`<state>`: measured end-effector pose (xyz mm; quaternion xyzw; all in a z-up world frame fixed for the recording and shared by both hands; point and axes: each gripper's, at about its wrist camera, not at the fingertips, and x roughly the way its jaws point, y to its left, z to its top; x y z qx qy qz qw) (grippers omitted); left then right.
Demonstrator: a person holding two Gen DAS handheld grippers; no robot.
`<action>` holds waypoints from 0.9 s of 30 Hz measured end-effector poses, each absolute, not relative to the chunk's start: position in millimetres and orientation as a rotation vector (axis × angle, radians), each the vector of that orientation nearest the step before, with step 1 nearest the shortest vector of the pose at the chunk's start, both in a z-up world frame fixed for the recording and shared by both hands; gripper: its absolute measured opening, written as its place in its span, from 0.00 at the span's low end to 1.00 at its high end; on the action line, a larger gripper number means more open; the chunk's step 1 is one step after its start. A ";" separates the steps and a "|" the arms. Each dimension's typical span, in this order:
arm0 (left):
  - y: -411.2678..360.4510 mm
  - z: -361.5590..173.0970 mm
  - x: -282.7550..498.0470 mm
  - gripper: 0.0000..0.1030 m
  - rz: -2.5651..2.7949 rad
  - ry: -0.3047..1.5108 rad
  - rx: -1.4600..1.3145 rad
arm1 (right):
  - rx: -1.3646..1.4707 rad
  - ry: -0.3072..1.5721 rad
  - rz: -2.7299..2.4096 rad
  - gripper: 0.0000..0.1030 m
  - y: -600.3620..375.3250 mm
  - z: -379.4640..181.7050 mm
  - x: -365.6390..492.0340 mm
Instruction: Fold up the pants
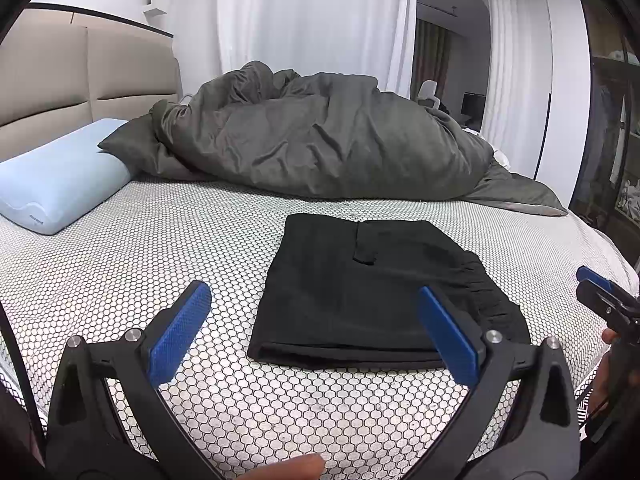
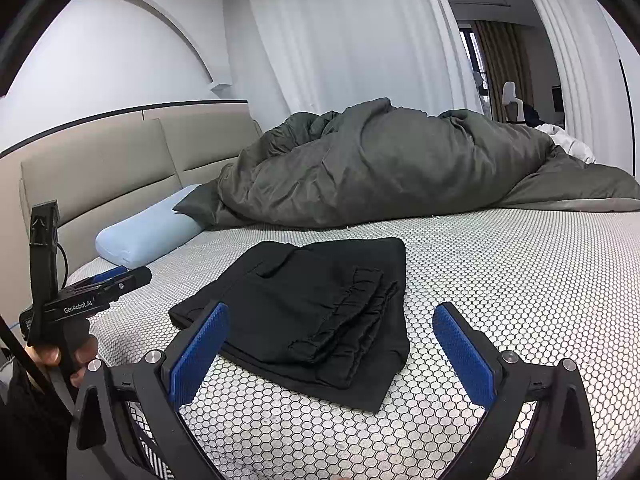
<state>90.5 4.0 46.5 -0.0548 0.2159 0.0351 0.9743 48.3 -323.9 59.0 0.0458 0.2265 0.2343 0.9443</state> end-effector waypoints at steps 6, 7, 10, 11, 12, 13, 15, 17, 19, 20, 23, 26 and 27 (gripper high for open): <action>3.1 47.3 90.7 0.99 0.075 0.436 -0.110 | 0.093 0.463 0.477 1.00 -324.4 58.8 48.7; 2.3 47.6 90.1 0.99 0.076 0.435 -0.110 | 0.094 0.464 0.479 1.00 -324.3 58.7 48.3; 1.8 48.3 90.2 0.99 0.079 0.433 -0.110 | 0.093 0.463 0.479 1.00 -324.6 58.7 48.9; 1.5 48.7 90.2 0.99 0.081 0.432 -0.110 | 0.092 0.463 0.480 1.00 -324.7 58.8 48.7; 1.2 48.9 90.3 0.99 0.082 0.432 -0.109 | 0.092 0.460 0.477 1.00 -324.3 58.9 48.3; 0.5 49.4 89.7 0.99 0.084 0.431 -0.110 | 0.091 0.460 0.476 1.00 -324.1 58.8 48.1; -0.1 49.4 89.7 0.99 0.085 0.431 -0.109 | 0.093 0.462 0.478 1.00 -324.3 58.7 47.0; -0.3 49.5 89.8 0.99 0.086 0.429 -0.106 | 0.091 0.462 0.477 1.00 -324.4 58.7 45.9; -1.2 49.4 89.5 0.99 0.086 0.430 -0.109 | 0.087 0.462 0.474 1.00 -324.8 58.4 45.4; -1.7 49.4 89.5 0.99 0.088 0.429 -0.109 | 0.085 0.463 0.476 1.00 -324.7 58.2 45.5; -1.5 49.0 89.7 0.99 0.089 0.429 -0.104 | 0.081 0.465 0.474 1.00 -324.7 58.2 44.7; -0.5 49.0 90.0 0.99 0.086 0.431 -0.100 | 0.083 0.465 0.474 1.00 -325.6 58.2 44.9; 0.1 49.0 90.6 0.99 0.084 0.431 -0.097 | 0.082 0.466 0.473 1.00 -325.6 58.2 44.5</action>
